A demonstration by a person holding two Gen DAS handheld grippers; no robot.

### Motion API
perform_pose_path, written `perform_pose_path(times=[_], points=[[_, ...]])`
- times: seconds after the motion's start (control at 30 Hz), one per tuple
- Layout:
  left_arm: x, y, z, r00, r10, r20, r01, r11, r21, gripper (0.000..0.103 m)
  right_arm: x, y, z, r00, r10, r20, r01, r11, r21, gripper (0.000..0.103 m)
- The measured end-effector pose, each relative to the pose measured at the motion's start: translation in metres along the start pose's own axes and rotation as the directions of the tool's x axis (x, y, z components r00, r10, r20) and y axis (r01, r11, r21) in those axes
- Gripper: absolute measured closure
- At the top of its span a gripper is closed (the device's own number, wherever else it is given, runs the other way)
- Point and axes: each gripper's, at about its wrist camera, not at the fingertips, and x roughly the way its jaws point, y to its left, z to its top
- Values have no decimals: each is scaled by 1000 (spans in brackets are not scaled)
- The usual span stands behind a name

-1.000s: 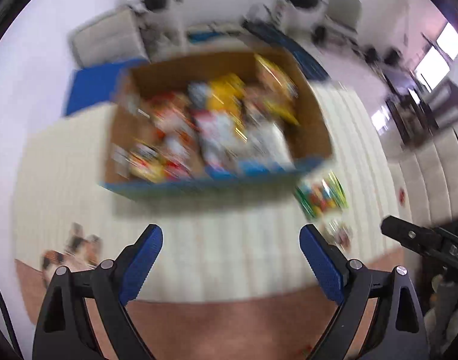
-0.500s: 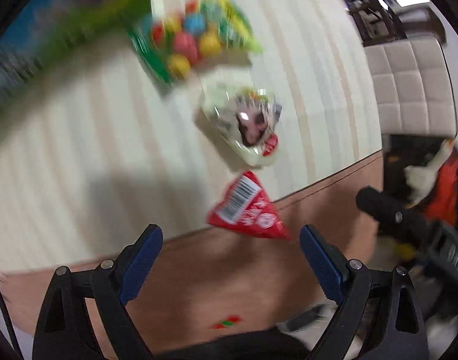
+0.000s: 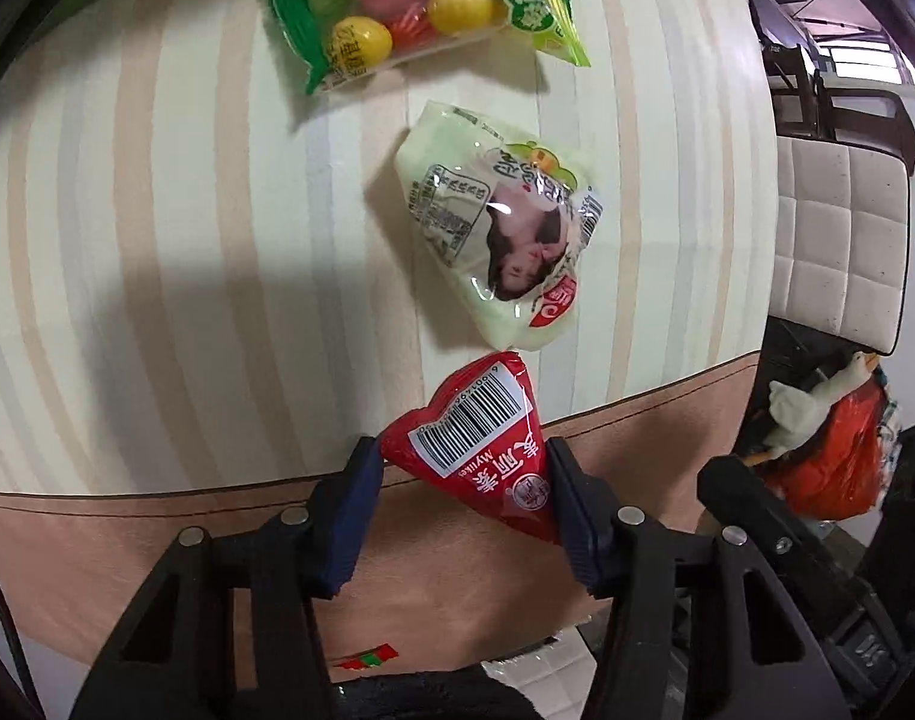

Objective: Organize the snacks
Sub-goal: 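Hold the red triangle packet with the left gripper while the right gripper grasps the clear packet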

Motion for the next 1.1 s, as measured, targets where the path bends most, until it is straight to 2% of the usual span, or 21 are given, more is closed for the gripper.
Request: perform_pose_path(times=[0.23, 0.43, 0.5, 0.6, 0.7, 0.77, 0.83, 0.93, 1.1], points=[[-17, 11, -14, 997, 44, 65, -44, 999, 8, 51, -7, 45, 12, 1000, 17, 10, -15, 988, -157, 6], [-53, 36, -28, 983, 83, 162, -84, 996, -4, 51, 2, 103, 23, 1000, 3, -12, -6, 949, -316, 6], [-62, 45, -29, 978, 95, 184, -93, 996, -18, 51, 8, 120, 27, 1000, -29, -6, 25, 939, -342, 6], [-69, 56, -30, 974, 101, 204, -93, 995, -44, 51, 27, 131, 37, 998, -17, -57, -1, 954, -299, 6], [-65, 61, -33, 972, 103, 210, -90, 993, -72, 51, 49, 129, 47, 991, 45, -124, -70, 976, -206, 7], [-69, 68, -32, 972, 102, 212, -86, 993, -84, 51, 58, 129, 52, 991, 37, -125, -59, 982, -178, 13], [-68, 72, -34, 971, 100, 217, -82, 992, -92, 51, 65, 130, 53, 991, 13, -131, -36, 984, -176, 25], [-71, 80, -38, 970, 94, 223, -73, 992, -99, 51, 72, 131, 52, 991, -2, -137, -22, 984, -176, 35], [-78, 90, -41, 970, 89, 228, -67, 992, -106, 51, 71, 135, 50, 994, -12, -111, -9, 983, -182, 42]])
